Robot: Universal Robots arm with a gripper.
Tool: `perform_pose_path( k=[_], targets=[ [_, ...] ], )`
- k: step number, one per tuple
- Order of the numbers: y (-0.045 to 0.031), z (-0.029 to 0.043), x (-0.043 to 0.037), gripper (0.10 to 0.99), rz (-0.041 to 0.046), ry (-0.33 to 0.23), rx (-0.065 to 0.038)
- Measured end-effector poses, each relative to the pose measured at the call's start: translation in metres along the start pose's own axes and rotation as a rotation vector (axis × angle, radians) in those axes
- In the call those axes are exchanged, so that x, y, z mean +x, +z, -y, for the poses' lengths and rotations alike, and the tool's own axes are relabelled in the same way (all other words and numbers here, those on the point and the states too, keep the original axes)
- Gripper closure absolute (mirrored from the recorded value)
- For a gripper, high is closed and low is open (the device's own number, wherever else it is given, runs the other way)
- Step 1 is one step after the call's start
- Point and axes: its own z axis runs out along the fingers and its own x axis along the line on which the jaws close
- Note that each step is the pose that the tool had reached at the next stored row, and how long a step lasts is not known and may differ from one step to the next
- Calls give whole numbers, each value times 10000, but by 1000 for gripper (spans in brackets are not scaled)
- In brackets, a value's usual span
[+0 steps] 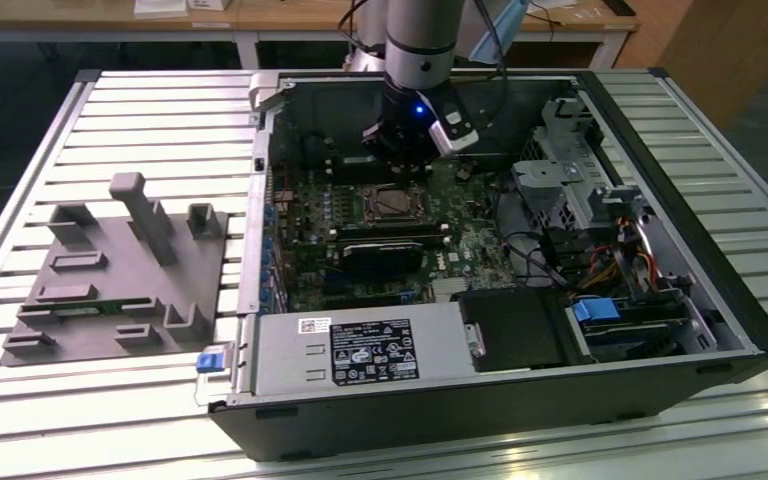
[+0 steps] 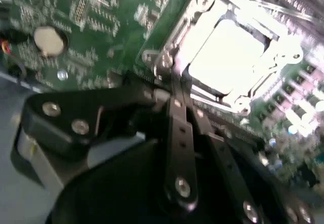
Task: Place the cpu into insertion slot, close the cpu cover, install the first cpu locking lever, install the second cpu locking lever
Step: 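Install the first cpu locking lever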
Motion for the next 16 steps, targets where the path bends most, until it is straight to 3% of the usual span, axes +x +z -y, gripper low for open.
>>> perform_pose_path(
  k=[13, 16],
  targets=[
    [-25, -1, 0, 969, 0, 1, 5],
    [-24, -2, -1, 969, 1, 1, 111]
  ],
)
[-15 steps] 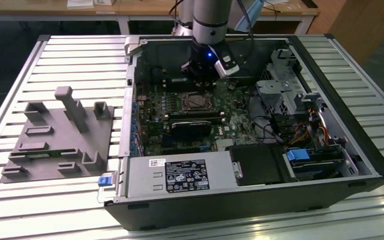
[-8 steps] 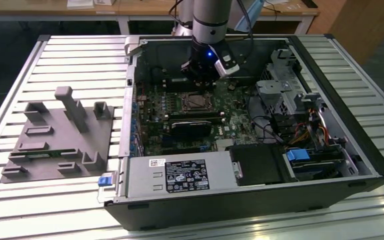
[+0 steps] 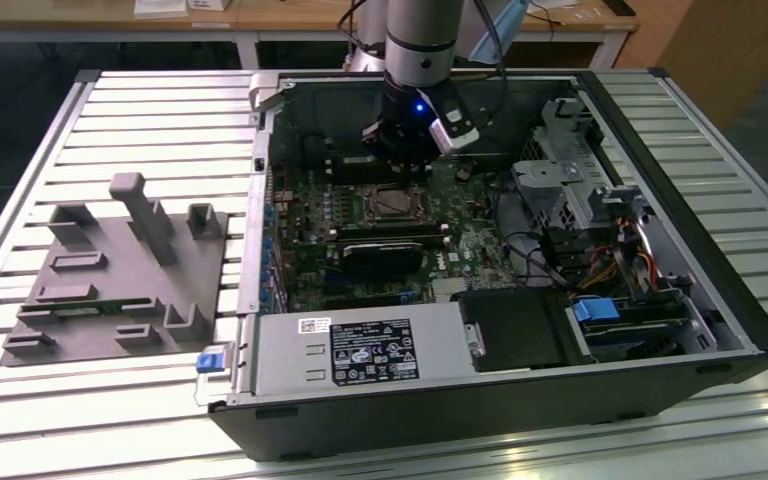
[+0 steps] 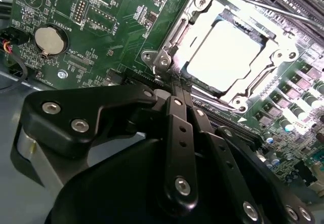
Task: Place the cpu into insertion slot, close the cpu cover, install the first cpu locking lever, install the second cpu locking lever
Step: 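Install the first cpu locking lever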
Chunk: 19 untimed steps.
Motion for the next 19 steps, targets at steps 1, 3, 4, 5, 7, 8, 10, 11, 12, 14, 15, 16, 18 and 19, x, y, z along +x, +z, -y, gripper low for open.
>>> perform_pose_path(
  k=[1, 3, 4, 5, 7, 8, 10, 11, 12, 14, 15, 16, 18, 19],
  targets=[
    [1, -1, 0, 969, 0, -1, 43],
    [5, -3, -1, 969, 4, -1, 114],
    [6, -4, -1, 969, 3, -1, 155],
    [8, -5, -1, 969, 5, -1, 186],
    [12, -8, -2, 969, 4, -2, 253],
    [14, -10, -3, 969, 5, -2, 284],
    [19, -13, -4, 969, 7, -3, 341],
    [22, -15, -5, 969, 6, -3, 364],
    [24, -18, -6, 969, 5, -3, 383],
    [31, -25, -8, 969, 5, -3, 392],
    [33, -28, -9, 969, 6, -3, 393],
    [36, -30, -10, 969, 7, -3, 392],
    [38, -35, -11, 969, 7, -3, 392],
    [38, -36, -11, 969, 6, -3, 391]
  ],
)
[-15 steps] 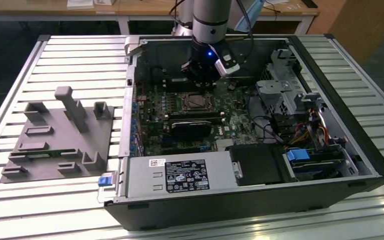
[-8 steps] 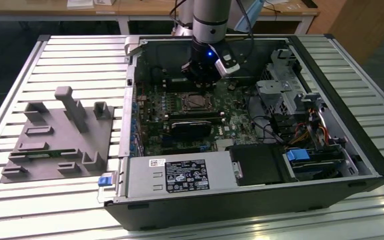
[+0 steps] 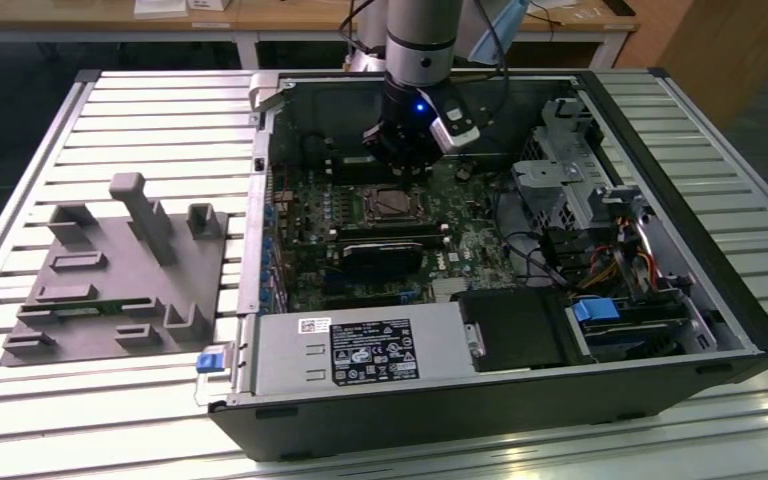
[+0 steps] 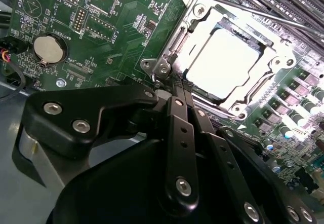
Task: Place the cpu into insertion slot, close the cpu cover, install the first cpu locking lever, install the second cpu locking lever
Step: 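Install the first cpu locking lever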
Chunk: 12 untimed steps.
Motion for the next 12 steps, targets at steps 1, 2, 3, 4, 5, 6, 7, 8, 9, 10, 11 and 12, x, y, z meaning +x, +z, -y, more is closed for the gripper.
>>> perform_pose_path(
  k=[1, 2, 3, 4, 5, 6, 7, 8, 9, 10, 11, 12],
  targets=[
    [0, -2, 0, 969, 1, 0, -3],
    [1, -4, 0, 969, 1, 0, -7],
    [1, -6, -1, 969, 1, 0, -10],
    [1, -8, -1, 969, 2, 0, -14],
    [1, -10, -1, 969, 1, 0, -19],
    [1, -12, -1, 969, 1, 0, -22],
    [1, -13, -2, 969, 1, 0, -26],
    [1, -15, -2, 969, 2, 0, -28],
    [2, -16, -3, 969, 2, 0, -30],
    [1, -18, -3, 969, 2, 0, -32],
    [1, -19, -3, 969, 1, 0, -35],
    [1, -20, -3, 969, 2, 0, -39]
  ],
)
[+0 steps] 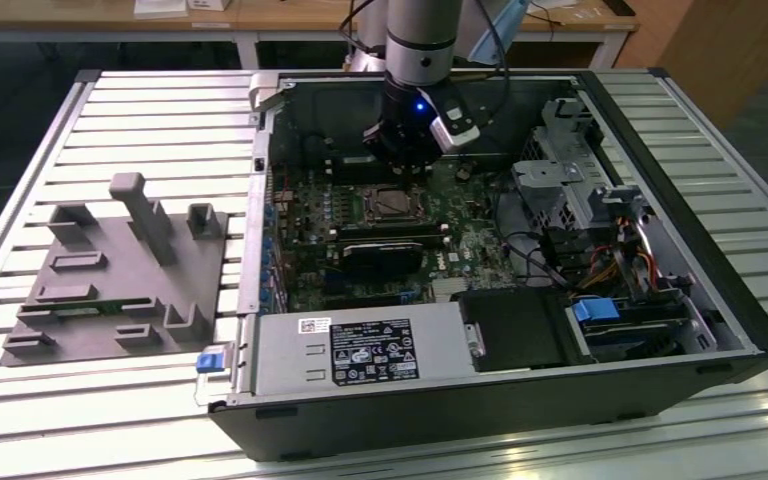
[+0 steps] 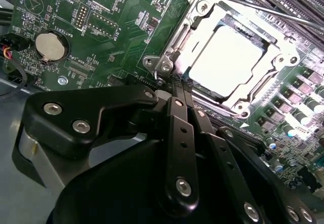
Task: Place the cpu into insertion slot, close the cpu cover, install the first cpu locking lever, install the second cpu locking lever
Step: 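Install the first cpu locking lever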
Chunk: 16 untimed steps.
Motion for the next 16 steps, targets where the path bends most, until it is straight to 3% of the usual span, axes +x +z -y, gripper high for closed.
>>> perform_pose_path(
  k=[6, 11, 16],
  targets=[
    [7, -1, -4, 969, -3, 1, -37],
    [7, -1, -4, 969, -5, 1, -204],
    [-37, -1, -5, 969, -5, 2, -210]
  ],
)
